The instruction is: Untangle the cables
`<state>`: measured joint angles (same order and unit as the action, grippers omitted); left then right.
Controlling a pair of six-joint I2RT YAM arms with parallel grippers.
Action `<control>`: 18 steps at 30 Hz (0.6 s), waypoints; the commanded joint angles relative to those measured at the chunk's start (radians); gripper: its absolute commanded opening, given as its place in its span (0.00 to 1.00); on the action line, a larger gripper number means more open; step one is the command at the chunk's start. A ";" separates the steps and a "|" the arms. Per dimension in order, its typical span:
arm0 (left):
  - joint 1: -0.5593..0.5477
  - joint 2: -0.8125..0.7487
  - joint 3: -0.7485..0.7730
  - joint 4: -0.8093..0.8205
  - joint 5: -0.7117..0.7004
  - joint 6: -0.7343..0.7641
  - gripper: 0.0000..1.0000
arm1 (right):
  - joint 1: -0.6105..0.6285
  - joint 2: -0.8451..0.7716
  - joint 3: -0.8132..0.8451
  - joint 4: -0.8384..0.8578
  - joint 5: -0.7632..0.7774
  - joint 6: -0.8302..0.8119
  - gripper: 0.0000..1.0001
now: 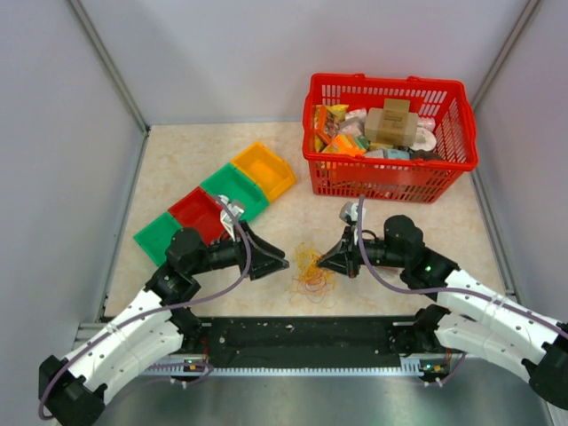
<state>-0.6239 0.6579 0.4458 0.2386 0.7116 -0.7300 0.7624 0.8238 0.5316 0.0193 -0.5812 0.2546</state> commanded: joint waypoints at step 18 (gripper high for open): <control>-0.072 0.178 0.128 -0.076 -0.077 0.099 0.45 | -0.005 -0.022 -0.001 0.045 0.044 0.014 0.00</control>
<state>-0.6846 0.8318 0.5369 0.1265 0.6559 -0.6514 0.7624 0.8227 0.5312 0.0078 -0.5381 0.2558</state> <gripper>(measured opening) 0.467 0.022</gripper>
